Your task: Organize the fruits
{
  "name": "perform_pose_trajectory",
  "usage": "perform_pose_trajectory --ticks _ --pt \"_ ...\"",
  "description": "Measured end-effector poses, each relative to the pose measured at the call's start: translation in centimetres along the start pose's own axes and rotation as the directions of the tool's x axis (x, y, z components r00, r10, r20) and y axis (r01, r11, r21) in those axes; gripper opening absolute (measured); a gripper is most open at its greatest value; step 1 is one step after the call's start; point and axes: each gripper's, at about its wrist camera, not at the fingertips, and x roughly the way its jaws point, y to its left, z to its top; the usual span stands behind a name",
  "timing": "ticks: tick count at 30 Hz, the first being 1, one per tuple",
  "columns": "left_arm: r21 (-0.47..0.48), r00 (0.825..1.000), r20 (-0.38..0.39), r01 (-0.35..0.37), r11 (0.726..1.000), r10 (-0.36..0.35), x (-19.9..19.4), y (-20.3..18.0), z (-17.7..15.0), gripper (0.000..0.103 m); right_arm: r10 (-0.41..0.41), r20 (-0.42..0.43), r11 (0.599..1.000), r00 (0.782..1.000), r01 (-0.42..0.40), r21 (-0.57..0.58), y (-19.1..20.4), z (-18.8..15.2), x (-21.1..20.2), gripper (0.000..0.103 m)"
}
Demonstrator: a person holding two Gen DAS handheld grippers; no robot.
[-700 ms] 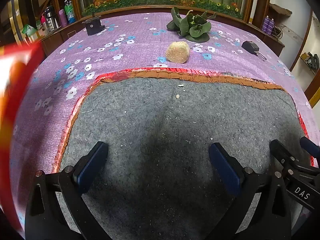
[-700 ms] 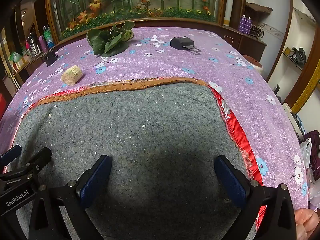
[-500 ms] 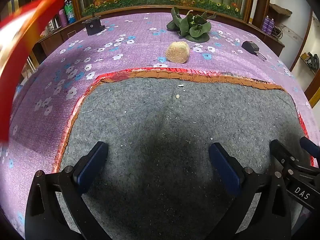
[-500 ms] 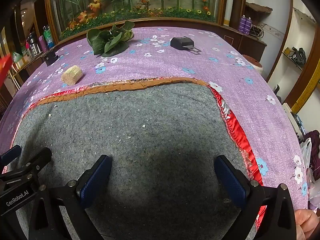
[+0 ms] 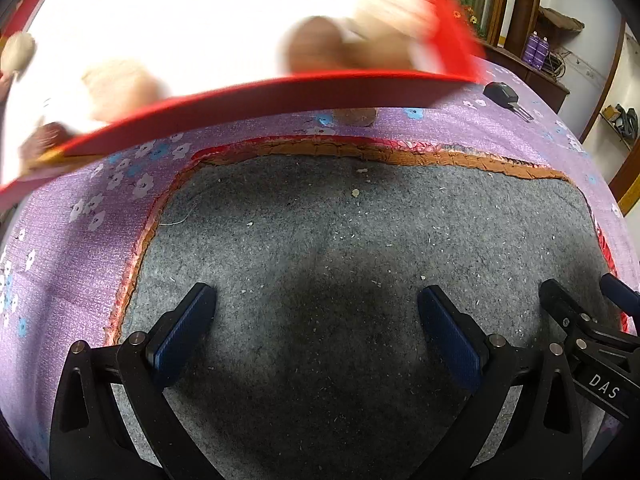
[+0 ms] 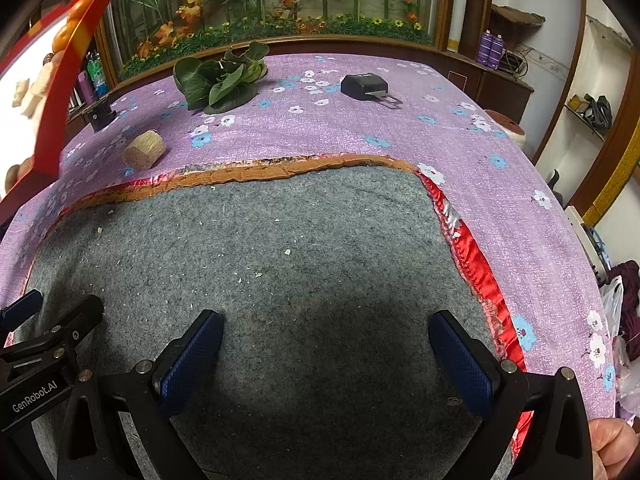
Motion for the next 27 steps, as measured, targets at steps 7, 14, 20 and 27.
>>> perform_pose_trajectory --ticks 7,14,20,27 --pt "0.000 1.000 0.000 0.000 1.000 0.000 0.00 0.00 0.00 0.103 0.000 0.000 1.000 1.000 0.000 0.000 0.01 -0.05 -0.09 0.103" --pt "0.000 1.000 0.000 0.000 1.000 0.000 0.07 -0.13 0.00 0.103 0.000 -0.001 1.000 1.000 0.000 0.000 0.06 -0.14 -0.01 0.103" --pt "0.000 1.000 0.000 0.000 1.000 0.000 -0.08 0.53 -0.23 0.103 0.000 -0.001 1.000 1.000 0.000 0.000 -0.01 -0.09 -0.22 0.103" --pt "0.000 1.000 0.001 0.000 1.000 0.000 -0.16 0.14 -0.65 0.103 -0.002 -0.002 1.000 1.000 0.002 -0.003 0.03 0.08 -0.32 0.103"
